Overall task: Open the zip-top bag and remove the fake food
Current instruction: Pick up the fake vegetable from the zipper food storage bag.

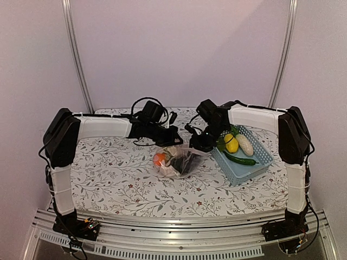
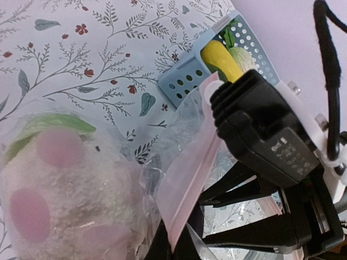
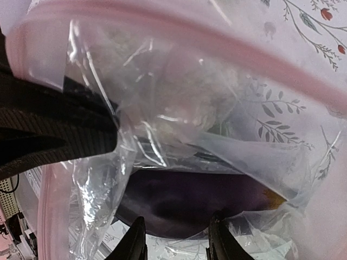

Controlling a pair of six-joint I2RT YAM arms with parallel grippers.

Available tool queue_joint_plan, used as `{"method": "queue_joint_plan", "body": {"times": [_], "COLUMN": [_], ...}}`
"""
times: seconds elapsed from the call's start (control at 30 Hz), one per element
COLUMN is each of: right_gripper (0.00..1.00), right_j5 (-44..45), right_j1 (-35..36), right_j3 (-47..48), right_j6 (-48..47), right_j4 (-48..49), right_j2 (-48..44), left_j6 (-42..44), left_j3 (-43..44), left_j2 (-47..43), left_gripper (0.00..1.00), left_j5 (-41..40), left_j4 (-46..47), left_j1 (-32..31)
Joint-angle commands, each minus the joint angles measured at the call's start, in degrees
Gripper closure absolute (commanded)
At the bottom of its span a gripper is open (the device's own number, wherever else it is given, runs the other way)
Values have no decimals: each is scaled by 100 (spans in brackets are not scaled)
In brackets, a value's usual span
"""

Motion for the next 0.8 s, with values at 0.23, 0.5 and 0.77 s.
{"method": "queue_joint_plan", "body": {"times": [0.23,0.5,0.77], "right_gripper": [69,72,71], "right_j5": [-895,-848,-67], "right_j1": [383,395,395], "right_j3": [-602,541,735], "right_j6": [-1277,-3122,-5377], "right_j4": [-275,-1148,-794], "right_j2": [-452,-143,-163], "left_j6": [970,1243,1338], "left_j3": [37,-262,-322], "left_j2": [-294,-672,-599], "left_gripper": [100,100,100], "left_j5": [-1518,-1417,-901], "left_j4": [-791,-741,-639], "left_j1": [-295,-251,-251]}}
